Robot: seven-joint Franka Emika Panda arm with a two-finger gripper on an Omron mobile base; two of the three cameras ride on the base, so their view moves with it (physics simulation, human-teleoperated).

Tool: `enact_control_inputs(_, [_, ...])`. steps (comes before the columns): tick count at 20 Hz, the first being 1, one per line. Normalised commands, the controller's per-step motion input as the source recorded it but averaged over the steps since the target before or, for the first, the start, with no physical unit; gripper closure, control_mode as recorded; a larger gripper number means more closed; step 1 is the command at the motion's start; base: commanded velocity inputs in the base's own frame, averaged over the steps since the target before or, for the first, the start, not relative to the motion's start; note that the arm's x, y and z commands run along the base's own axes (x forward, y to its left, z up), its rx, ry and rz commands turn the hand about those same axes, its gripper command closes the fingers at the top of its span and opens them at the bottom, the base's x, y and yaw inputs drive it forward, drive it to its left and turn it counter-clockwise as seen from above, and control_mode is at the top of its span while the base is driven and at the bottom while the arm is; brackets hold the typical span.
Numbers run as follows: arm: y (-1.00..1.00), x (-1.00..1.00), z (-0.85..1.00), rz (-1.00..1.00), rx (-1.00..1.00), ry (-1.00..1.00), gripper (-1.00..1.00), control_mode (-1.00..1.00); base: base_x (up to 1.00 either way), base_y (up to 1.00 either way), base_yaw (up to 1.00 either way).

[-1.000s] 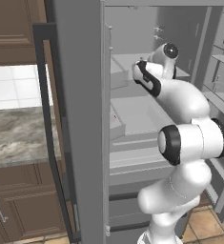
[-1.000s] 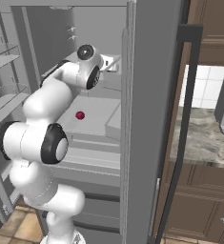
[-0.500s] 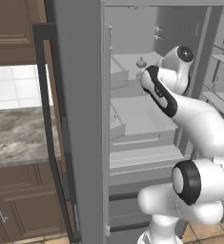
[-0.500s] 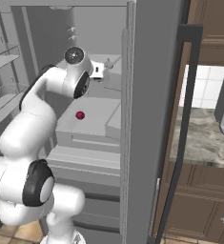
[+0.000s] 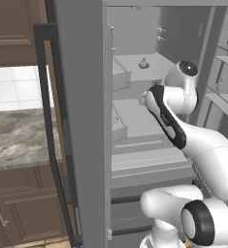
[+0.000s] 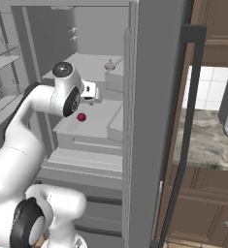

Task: Move the garlic and radish from the second highest shelf to the top shelf to make space. Then, place the pitcher from the counter on the cleared second highest shelf.

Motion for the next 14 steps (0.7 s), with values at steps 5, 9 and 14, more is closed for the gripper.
enact_control_inputs(5, [0.22,-0.09,-0.89,0.07,-0.01,0.26,-1.00,-1.00,0.00,0.00,0.00])
enact_control_inputs(9, [0.15,0.03,-0.78,0.05,0.00,0.15,-1.00,-1.00,0.00,0.00,0.00])
enact_control_inputs(14, [0.13,0.22,-0.46,0.07,0.01,0.09,-1.00,-1.00,0.00,0.00,0.00])
